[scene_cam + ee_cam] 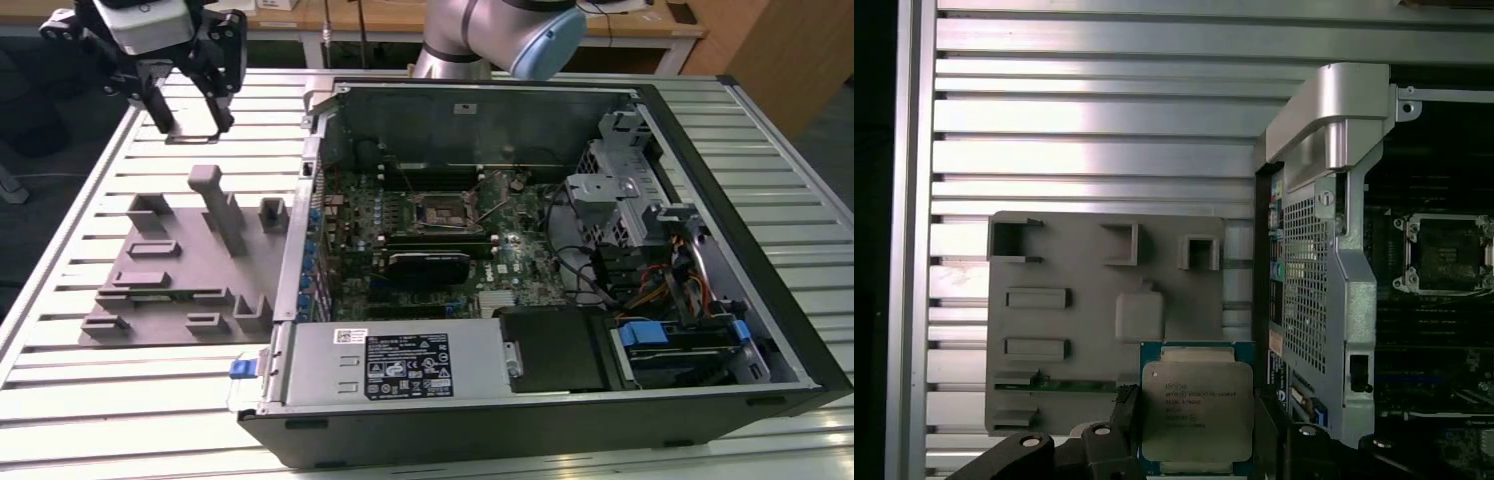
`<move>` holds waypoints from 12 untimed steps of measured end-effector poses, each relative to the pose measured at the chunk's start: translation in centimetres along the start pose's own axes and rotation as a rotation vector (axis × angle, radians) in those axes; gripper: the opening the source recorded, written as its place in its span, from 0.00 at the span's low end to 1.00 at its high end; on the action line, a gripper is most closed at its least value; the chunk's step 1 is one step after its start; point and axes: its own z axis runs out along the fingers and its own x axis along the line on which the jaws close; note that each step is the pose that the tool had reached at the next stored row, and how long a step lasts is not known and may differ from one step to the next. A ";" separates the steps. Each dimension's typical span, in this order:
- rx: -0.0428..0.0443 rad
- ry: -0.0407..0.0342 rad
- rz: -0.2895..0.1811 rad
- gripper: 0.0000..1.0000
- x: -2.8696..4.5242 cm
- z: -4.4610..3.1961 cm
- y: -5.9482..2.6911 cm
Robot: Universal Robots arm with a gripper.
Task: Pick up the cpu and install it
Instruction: 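Pick up the cpu and move it towards the insertion slot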
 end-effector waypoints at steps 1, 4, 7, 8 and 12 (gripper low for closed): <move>0.0000 0.0001 0.000 0.54 -0.16 0.00 0.00; -0.0001 0.0000 0.000 0.54 -0.61 0.02 0.01; -0.0001 0.0000 0.000 0.54 -1.10 0.03 0.02; -0.0002 0.0000 0.000 0.54 -1.25 0.03 0.02; -0.0001 0.0000 0.000 0.54 -1.85 0.05 0.03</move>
